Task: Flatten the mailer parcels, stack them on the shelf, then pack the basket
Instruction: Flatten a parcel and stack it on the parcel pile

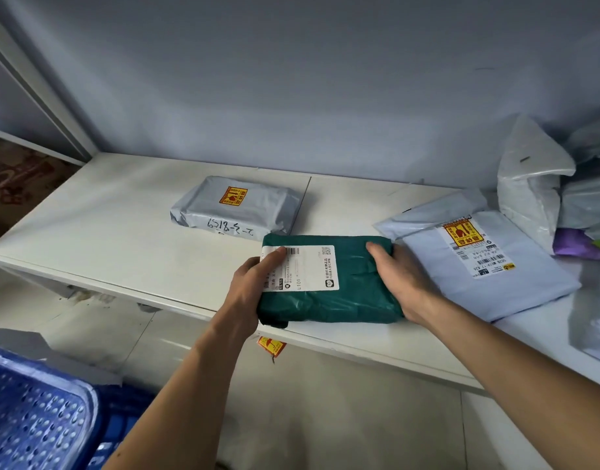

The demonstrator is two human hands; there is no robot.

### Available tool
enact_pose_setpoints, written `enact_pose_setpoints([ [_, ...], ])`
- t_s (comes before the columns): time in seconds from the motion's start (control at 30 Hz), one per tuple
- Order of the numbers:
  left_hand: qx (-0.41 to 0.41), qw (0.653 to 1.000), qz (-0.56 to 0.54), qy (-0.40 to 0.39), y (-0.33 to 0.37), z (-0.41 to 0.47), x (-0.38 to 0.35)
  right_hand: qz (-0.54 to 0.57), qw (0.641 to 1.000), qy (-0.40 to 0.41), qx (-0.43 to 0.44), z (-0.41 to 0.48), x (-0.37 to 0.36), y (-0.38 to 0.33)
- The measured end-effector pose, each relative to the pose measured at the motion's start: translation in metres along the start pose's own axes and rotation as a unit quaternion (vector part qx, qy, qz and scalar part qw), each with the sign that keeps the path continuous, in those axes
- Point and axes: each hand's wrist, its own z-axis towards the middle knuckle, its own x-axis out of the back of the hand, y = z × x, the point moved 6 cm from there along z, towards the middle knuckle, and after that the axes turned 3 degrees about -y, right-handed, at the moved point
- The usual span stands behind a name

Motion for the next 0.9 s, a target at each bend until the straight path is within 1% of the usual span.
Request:
enact_pose_setpoints([
  [0.1, -0.004, 1.000, 0.026, 0.005, 0.008, 0.000, 0.003, -0.025, 0.999, 0.044, -0.018, 0.007, -0.001, 0.008],
  [0.2, -0.008, 0.999, 0.033, 0.012, 0.012, 0.000, 0.005, 0.012, 0.997, 0.067, -0.031, 0.011, -0.002, 0.010],
  [0.27, -0.013, 0.997, 0.047, 0.066, 0.011, 0.005, 0.010, 0.008, 0.996, 0.077, -0.035, 0.012, -0.005, 0.008],
  [0.33, -0.030, 0.984, 0.109, 0.140, 0.014, 0.007, 0.017, 0.014, 0.995, 0.088, -0.045, 0.011, -0.008, 0.005],
  [0.37, -0.043, 0.974, 0.145, 0.170, 0.017, 0.008, 0.021, 0.035, 0.994, 0.084, -0.056, 0.011, -0.011, 0.006],
  [0.43, -0.061, 0.959, 0.193, 0.199, 0.023, 0.009, 0.025, 0.080, 0.991, 0.066, -0.079, 0.011, -0.018, 0.007],
  [0.53, -0.052, 0.955, 0.223, 0.190, 0.026, 0.012, 0.027, 0.087, 0.990, 0.057, -0.093, 0.013, -0.022, 0.010],
  [0.63, -0.044, 0.964, 0.202, 0.165, 0.028, 0.016, 0.032, 0.079, 0.990, 0.072, -0.098, 0.016, -0.028, 0.007],
  [0.73, -0.033, 0.973, 0.197, 0.117, 0.028, 0.017, 0.033, 0.077, 0.988, 0.075, -0.113, 0.019, -0.037, 0.009],
  [0.8, -0.019, 0.964, 0.247, 0.092, 0.024, 0.016, 0.035, 0.043, 0.990, 0.077, -0.106, 0.017, -0.042, 0.010],
  [0.83, -0.014, 0.954, 0.284, 0.094, 0.022, 0.016, 0.038, -0.010, 0.993, 0.073, -0.092, 0.016, -0.044, 0.009],
  [0.87, -0.003, 0.942, 0.320, 0.105, 0.021, 0.015, 0.042, -0.094, 0.990, 0.065, -0.079, 0.014, -0.043, 0.008],
  [0.9, 0.008, 0.928, 0.354, 0.118, 0.019, 0.016, 0.047, -0.182, 0.979, 0.054, -0.067, 0.011, -0.043, 0.006],
])
